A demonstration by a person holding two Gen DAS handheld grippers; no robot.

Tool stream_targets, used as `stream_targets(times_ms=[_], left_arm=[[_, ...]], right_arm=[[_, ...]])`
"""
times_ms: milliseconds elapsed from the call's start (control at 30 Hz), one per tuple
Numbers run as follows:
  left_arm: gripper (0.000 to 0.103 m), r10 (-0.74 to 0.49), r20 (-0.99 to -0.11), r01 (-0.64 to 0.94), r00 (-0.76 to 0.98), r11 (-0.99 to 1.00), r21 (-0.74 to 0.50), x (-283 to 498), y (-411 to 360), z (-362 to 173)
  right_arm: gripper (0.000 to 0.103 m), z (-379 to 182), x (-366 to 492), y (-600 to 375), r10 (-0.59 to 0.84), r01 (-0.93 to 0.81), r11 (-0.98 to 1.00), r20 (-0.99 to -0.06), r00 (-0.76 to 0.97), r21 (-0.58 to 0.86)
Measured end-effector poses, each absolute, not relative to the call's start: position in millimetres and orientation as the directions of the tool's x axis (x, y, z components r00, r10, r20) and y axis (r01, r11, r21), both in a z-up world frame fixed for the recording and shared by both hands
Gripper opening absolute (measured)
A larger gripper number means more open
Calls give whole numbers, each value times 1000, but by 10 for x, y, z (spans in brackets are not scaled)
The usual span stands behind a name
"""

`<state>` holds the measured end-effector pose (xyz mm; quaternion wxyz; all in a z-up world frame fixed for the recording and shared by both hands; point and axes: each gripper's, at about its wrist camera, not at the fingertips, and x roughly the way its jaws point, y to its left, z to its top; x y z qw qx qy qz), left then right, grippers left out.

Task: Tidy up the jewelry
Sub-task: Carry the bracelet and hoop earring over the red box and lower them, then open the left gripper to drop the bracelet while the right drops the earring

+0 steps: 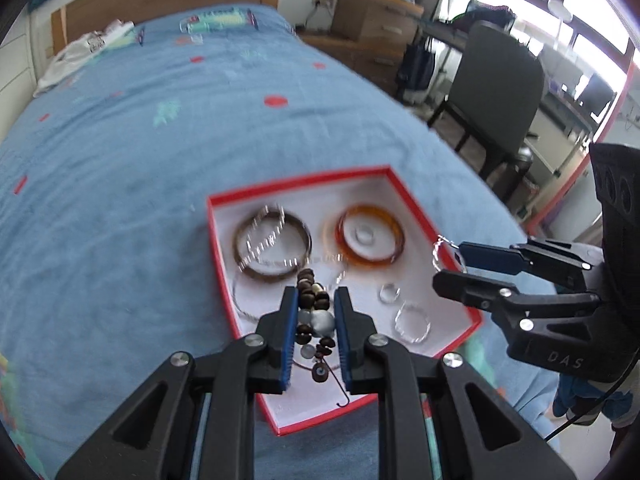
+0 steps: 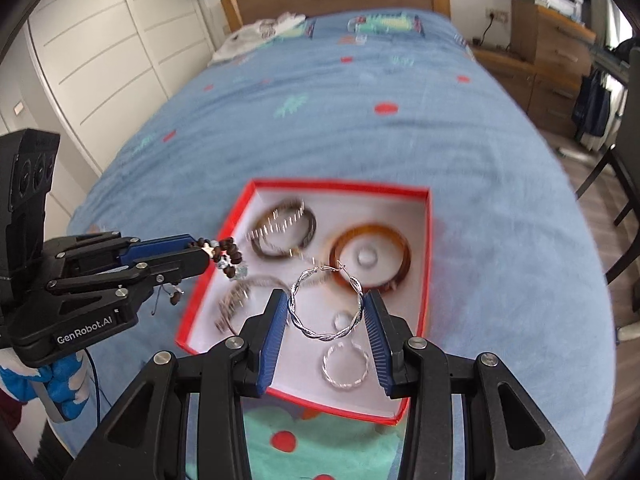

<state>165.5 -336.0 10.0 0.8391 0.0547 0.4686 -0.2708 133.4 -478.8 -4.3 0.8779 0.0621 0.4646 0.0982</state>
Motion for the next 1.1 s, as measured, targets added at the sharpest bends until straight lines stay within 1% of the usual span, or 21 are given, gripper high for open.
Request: stream_targets(times_ms=[167, 433, 567, 800, 933, 1100], left_arm=[[17, -371, -853, 509, 366, 848, -151, 1687, -3378, -204], [17, -358, -874, 512, 330, 845, -153, 1726, -3415, -412], [17, -352, -883, 509, 311, 846, -158, 1747, -3421, -508], [18, -357, -883, 504, 306, 847, -168, 1753, -3399, -520], [18, -352, -885, 500, 307, 850, -165, 1748, -3367, -506], [18, -353, -886, 496, 302, 852, -170, 1732, -3321, -479]], right_arm=[[40, -436, 1349, -4732, 271, -184, 961, -843, 465, 208], [40, -728, 1357, -4647, 290, -238, 949, -872, 395, 208], [40, -752, 1366, -4654, 292, -246, 947, -876, 383, 208], [40, -747, 1407, -4589, 271, -255, 950, -887, 375, 182], [44, -731, 1414, -4582, 265, -254, 951, -889, 373, 177], [44, -696, 1409, -4619, 258, -240, 955, -889, 378, 175]])
